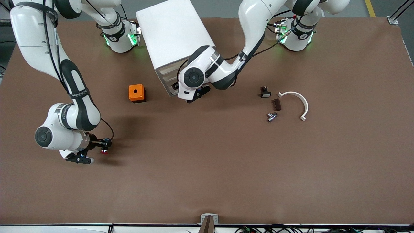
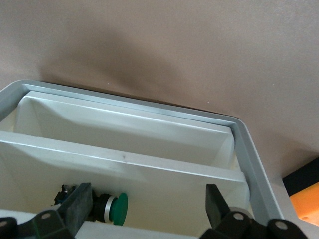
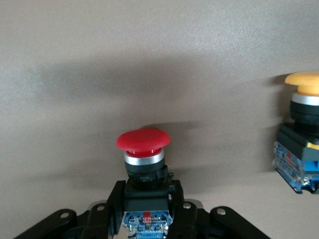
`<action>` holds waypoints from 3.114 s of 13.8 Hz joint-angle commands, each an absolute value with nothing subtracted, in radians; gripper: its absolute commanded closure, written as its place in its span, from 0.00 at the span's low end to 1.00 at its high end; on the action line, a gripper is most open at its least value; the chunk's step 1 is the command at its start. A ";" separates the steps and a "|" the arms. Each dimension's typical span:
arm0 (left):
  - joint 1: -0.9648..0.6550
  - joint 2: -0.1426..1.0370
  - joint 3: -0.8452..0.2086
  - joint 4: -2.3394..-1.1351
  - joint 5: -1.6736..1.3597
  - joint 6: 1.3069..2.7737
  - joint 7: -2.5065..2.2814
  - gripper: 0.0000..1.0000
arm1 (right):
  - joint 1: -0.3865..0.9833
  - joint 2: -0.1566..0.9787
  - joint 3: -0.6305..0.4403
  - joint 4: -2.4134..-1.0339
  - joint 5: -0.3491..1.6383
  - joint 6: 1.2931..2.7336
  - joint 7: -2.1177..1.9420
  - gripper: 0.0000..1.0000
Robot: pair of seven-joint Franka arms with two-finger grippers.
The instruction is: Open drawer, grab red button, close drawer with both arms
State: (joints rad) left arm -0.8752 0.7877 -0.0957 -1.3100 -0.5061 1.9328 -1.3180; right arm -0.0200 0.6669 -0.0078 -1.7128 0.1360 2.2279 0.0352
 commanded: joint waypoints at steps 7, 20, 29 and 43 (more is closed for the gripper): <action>-0.850 0.637 0.034 -1.316 -0.396 1.933 -1.286 0.00 | -0.032 0.638 -0.012 -1.741 0.071 2.341 0.014 0.98; -0.494 0.290 0.057 -1.327 -0.207 1.395 -0.705 0.01 | -0.049 0.650 -0.011 -1.764 0.074 2.375 0.017 0.06; -0.293 0.077 0.052 -1.593 -0.038 1.391 -0.260 0.01 | -0.048 0.579 -0.011 -1.753 0.074 2.280 0.002 0.00; -0.038 -0.149 0.049 -1.960 0.029 1.670 0.086 0.01 | -0.040 0.111 -0.008 -1.729 0.038 1.715 0.008 0.00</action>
State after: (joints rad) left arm -0.0703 -0.1064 0.0614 -1.9272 0.0125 1.6463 0.0477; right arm -0.0315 0.1736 -0.0190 -1.7172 0.0671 1.7638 0.0077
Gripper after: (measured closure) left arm 0.004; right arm 0.000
